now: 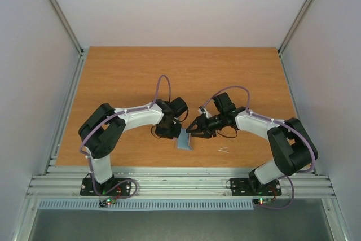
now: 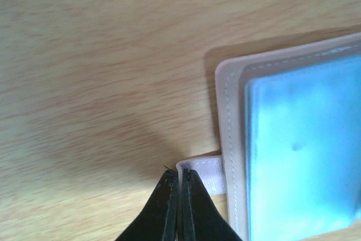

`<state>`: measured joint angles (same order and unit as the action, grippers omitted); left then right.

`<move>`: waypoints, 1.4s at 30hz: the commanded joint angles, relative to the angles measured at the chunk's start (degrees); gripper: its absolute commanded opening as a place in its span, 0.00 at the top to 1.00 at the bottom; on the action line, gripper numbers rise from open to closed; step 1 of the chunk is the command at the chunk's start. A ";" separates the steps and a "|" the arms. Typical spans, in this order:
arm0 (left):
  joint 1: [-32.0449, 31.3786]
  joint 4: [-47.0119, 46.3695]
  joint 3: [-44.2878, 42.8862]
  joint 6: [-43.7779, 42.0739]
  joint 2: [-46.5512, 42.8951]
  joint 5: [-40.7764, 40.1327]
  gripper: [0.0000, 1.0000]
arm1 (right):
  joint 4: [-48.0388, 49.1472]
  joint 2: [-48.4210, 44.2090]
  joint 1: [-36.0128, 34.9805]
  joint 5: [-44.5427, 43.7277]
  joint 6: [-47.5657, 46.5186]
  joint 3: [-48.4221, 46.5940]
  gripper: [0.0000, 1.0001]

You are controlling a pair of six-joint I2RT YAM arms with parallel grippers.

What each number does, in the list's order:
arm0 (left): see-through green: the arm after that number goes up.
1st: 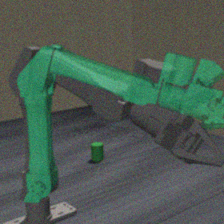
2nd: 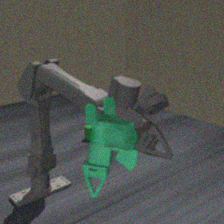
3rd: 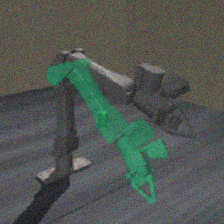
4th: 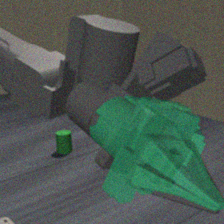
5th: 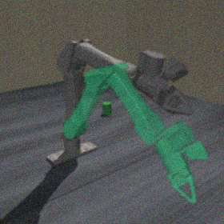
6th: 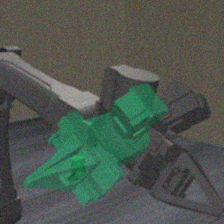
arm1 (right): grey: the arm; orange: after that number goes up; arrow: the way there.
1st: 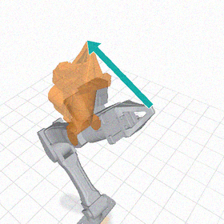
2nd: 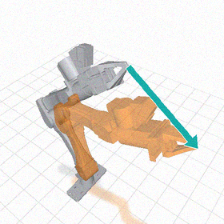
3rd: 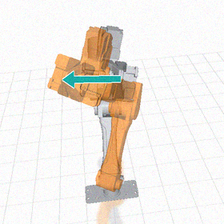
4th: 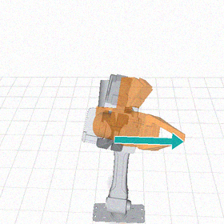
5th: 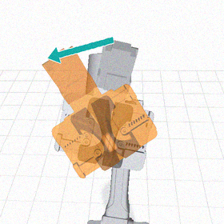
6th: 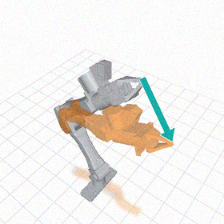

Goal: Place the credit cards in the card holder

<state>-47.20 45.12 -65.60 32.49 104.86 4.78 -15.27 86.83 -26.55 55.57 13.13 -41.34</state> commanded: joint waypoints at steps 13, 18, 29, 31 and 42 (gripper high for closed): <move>-0.52 -9.05 -1.30 1.87 1.10 13.37 0.98 | 8.00 7.73 -0.88 0.96 3.52 -1.09 0.59; -0.52 -9.29 -0.28 2.30 -0.06 13.59 0.97 | 8.37 10.42 -0.79 -0.64 2.93 -1.44 0.59; -0.18 -6.79 -0.55 2.38 -3.91 14.31 0.89 | 3.07 13.84 -0.01 -3.38 -2.01 -4.25 0.61; -0.22 -6.26 -0.55 2.40 -5.10 14.74 0.84 | 2.06 13.85 -0.01 -3.84 -2.38 -4.49 0.61; 2.55 -2.74 2.63 -0.89 -13.47 12.67 0.57 | 1.87 14.89 0.05 -3.77 -2.61 -4.95 0.62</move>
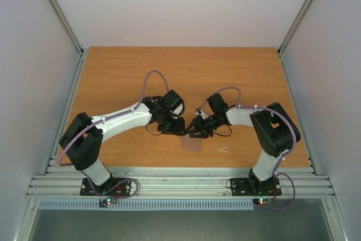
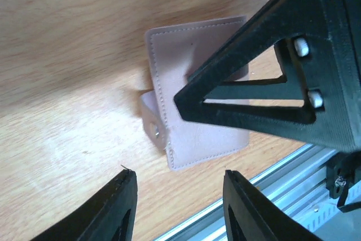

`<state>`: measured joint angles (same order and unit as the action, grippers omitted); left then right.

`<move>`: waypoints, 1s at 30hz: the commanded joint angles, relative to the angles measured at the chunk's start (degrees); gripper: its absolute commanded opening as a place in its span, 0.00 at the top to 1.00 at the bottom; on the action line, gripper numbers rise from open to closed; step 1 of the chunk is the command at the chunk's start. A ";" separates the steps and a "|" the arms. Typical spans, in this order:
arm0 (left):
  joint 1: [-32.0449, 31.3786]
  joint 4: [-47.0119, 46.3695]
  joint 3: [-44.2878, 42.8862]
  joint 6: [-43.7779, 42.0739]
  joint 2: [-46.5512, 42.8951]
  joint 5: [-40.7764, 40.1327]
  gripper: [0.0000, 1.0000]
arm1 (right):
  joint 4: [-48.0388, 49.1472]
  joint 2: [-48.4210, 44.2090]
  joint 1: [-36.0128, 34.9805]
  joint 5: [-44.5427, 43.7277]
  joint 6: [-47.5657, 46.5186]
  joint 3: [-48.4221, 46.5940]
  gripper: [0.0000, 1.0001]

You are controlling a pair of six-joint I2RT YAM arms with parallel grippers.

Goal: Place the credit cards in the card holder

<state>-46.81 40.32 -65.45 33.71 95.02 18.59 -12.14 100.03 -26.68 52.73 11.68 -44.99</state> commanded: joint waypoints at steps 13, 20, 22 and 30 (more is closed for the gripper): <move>8.00 -5.21 7.16 -7.17 1.60 7.13 0.88 | -8.52 2.32 0.13 -1.74 -6.30 -3.79 0.66; 7.84 -10.90 6.73 -5.17 5.63 12.23 0.89 | -9.18 3.05 0.13 -1.47 -6.71 -4.04 0.69; 7.71 -11.73 6.38 -5.07 6.63 13.63 0.89 | -9.45 3.24 0.13 -1.49 -6.93 -4.26 0.70; 6.52 -13.24 4.83 -5.06 10.34 16.28 0.88 | -10.27 4.55 0.13 -1.75 -7.11 -5.28 0.72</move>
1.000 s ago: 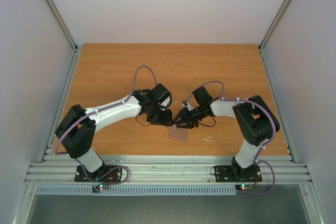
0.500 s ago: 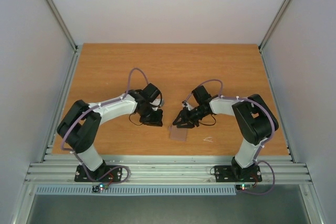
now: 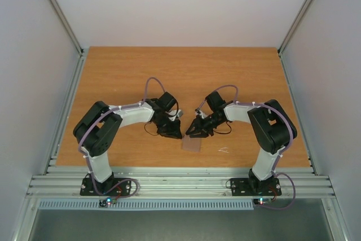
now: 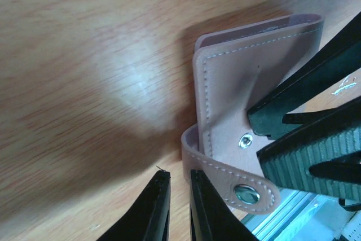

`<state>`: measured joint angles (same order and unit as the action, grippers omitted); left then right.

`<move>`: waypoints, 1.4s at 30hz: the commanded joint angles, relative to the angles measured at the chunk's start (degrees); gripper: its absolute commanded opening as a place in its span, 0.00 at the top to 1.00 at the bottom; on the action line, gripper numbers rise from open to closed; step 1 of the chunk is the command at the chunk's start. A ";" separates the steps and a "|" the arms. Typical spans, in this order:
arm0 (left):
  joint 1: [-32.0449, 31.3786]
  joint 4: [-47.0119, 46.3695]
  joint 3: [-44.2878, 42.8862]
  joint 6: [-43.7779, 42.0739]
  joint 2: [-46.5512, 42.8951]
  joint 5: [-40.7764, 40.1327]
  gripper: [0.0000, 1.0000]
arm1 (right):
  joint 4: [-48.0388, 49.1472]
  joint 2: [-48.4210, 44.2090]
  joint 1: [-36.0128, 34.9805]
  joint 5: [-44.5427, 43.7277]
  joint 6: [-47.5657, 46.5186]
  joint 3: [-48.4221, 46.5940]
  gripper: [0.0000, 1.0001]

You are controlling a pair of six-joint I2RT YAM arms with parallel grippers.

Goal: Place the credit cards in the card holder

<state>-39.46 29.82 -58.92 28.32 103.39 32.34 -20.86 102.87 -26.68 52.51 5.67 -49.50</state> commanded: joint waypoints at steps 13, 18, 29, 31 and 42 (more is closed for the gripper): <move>-2.78 -2.41 -3.79 0.75 3.96 1.65 0.87 | -1.52 1.83 0.13 -1.46 -0.93 -1.16 0.73; -2.96 -2.07 -4.04 1.68 4.48 0.31 0.87 | -2.34 1.41 0.14 -1.23 -1.25 -1.86 0.73; -3.33 -0.81 -5.28 2.93 8.72 -0.43 0.88 | -15.89 -2.54 0.22 -4.31 -11.34 -8.38 0.72; -3.34 -1.09 -5.16 3.29 8.80 -0.36 0.88 | -18.53 -3.76 0.22 -5.68 -13.14 -8.89 0.72; -3.40 -1.81 -5.23 4.35 8.43 0.08 0.88 | -19.76 -5.33 0.22 -8.21 -14.00 -5.20 0.76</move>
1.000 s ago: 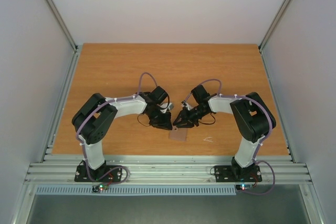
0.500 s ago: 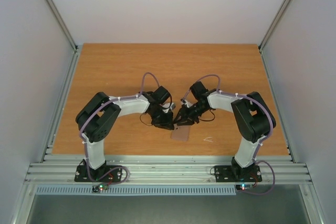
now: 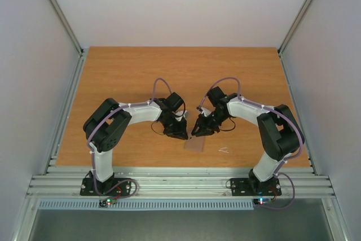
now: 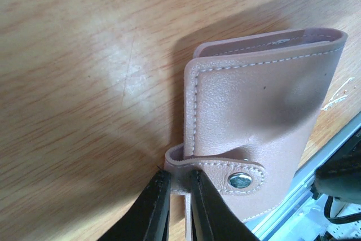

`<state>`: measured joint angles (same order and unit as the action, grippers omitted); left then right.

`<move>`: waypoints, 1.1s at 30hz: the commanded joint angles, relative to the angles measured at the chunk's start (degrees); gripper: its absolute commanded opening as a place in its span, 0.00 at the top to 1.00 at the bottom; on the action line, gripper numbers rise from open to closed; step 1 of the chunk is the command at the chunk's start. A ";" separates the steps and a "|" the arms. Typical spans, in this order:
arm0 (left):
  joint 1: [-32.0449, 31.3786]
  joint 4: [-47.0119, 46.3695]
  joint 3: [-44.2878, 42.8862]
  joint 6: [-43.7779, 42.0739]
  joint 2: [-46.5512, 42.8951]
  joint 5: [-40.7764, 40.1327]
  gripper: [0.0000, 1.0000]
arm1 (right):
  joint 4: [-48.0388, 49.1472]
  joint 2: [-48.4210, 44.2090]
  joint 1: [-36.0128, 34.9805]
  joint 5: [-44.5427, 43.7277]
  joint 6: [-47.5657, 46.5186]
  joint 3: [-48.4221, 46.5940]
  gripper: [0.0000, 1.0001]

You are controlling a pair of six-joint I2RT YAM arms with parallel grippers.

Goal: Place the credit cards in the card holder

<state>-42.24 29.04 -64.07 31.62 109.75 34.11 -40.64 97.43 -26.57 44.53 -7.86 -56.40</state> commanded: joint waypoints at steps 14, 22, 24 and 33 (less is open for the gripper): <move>-1.18 -1.33 -0.69 1.67 2.29 -1.83 0.88 | 3.85 4.50 -0.06 1.96 0.50 2.65 0.80; -1.45 -0.73 -1.64 1.61 2.56 -2.19 0.88 | 4.67 6.24 -0.32 2.82 0.46 2.65 0.87; -1.50 -0.61 -1.83 1.62 2.77 -2.29 0.88 | 4.64 6.54 -0.45 2.80 0.45 2.66 0.91; -1.88 1.20 -2.91 1.19 1.14 -4.29 0.88 | 2.19 6.84 -0.45 0.57 1.66 2.26 0.99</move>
<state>-43.20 29.89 -65.47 32.84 110.32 33.08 -36.93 103.11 -26.57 46.74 -7.11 -54.04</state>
